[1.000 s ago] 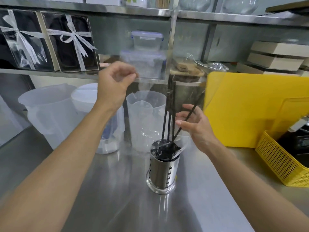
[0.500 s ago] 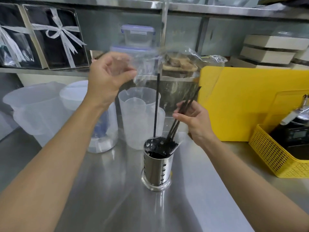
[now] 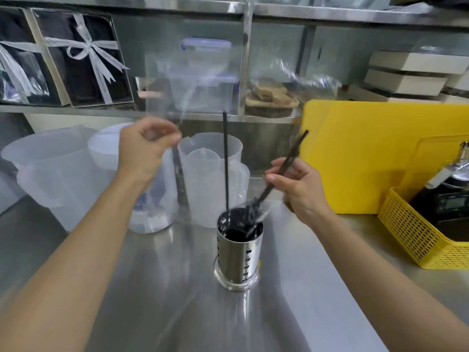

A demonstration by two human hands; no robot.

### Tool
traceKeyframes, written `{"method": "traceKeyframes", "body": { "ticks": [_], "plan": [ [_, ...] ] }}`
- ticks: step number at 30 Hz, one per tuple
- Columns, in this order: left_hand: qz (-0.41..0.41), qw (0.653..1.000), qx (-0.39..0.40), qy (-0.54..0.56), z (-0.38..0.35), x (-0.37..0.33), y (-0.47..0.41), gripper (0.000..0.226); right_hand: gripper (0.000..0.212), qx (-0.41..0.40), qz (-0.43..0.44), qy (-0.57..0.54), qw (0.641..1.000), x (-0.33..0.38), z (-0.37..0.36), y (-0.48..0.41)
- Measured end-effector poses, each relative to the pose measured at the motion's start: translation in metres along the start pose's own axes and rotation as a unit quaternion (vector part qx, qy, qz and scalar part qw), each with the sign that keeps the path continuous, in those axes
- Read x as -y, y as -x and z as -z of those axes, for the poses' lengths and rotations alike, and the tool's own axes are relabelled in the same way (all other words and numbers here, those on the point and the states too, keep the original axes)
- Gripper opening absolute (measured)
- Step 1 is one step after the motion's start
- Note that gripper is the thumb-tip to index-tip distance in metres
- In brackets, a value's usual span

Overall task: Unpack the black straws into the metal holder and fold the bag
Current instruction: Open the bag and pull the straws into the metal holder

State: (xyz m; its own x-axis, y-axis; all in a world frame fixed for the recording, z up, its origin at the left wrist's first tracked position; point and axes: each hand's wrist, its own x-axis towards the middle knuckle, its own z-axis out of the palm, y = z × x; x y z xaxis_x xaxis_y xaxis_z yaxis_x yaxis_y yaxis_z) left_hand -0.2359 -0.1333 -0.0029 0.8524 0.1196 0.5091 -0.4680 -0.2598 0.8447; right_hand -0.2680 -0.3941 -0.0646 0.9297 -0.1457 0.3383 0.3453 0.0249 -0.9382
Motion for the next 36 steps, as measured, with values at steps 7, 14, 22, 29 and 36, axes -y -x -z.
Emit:
{"method": "traceKeyframes", "body": {
  "ticks": [7, 14, 22, 29, 36],
  "plan": [
    [-0.063, 0.997, 0.042, 0.024, -0.002, -0.008, -0.004, 0.030, 0.026, -0.022, -0.006, -0.029, 0.999, 0.000, 0.003, -0.002],
    [-0.071, 0.995, 0.057, 0.033, 0.001, -0.018, -0.010, 0.026, 0.023, -0.009, -0.010, -0.025, 1.000, 0.010, 0.004, -0.003],
    [-0.055, 0.997, 0.052, 0.021, 0.004, -0.019, -0.011, 0.024, 0.025, -0.016, -0.008, -0.032, 0.999, 0.016, 0.003, -0.002],
    [-0.090, 0.995, 0.016, 0.031, 0.016, -0.033, -0.016, 0.020, 0.030, 0.014, 0.013, -0.053, 0.998, 0.033, -0.003, -0.006],
    [-0.099, 0.993, -0.014, 0.057, 0.024, -0.049, -0.021, 0.020, 0.019, 0.001, 0.039, -0.056, 0.998, 0.052, -0.003, -0.011]
  ]
}}
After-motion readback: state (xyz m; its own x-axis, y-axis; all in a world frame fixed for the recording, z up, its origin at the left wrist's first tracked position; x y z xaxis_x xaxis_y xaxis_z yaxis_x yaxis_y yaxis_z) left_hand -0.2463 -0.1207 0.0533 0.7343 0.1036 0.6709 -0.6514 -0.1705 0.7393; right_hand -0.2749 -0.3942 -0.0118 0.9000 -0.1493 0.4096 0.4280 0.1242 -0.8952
